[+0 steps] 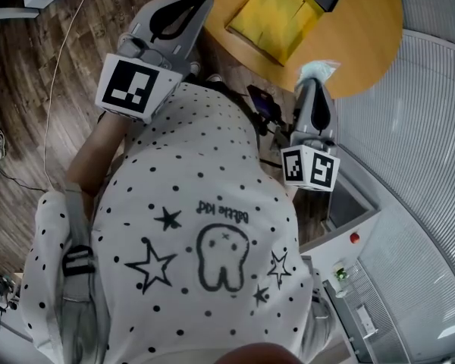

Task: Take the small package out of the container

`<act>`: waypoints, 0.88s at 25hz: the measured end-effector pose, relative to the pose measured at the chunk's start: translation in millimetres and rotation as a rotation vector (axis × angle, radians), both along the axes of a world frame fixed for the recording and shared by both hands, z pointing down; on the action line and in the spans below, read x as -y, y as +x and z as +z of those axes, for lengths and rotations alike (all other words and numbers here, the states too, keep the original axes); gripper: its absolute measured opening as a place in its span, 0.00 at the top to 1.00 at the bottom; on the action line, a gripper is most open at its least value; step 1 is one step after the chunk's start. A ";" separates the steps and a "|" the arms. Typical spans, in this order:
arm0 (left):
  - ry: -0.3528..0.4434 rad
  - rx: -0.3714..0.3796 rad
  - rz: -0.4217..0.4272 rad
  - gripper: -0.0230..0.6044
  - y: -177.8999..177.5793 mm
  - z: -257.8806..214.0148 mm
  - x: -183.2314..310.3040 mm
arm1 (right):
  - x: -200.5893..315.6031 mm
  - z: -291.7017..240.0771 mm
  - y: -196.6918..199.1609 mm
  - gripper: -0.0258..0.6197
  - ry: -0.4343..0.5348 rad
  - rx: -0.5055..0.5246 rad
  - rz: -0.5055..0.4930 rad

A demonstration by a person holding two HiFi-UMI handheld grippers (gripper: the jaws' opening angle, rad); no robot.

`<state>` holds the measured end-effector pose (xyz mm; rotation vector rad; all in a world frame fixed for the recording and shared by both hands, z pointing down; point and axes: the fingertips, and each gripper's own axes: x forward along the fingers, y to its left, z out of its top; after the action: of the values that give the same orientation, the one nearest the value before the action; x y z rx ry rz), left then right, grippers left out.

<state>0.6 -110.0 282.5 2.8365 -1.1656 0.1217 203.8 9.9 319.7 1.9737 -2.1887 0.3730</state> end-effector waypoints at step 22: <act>0.010 -0.001 -0.003 0.95 0.4 -2.6 1.5 | 3.8 -2.3 4.4 0.95 0.008 -0.011 0.000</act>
<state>1.0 -111.5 279.9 2.8432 -1.1729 0.1141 208.2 6.1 317.4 1.9750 -2.1868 0.3524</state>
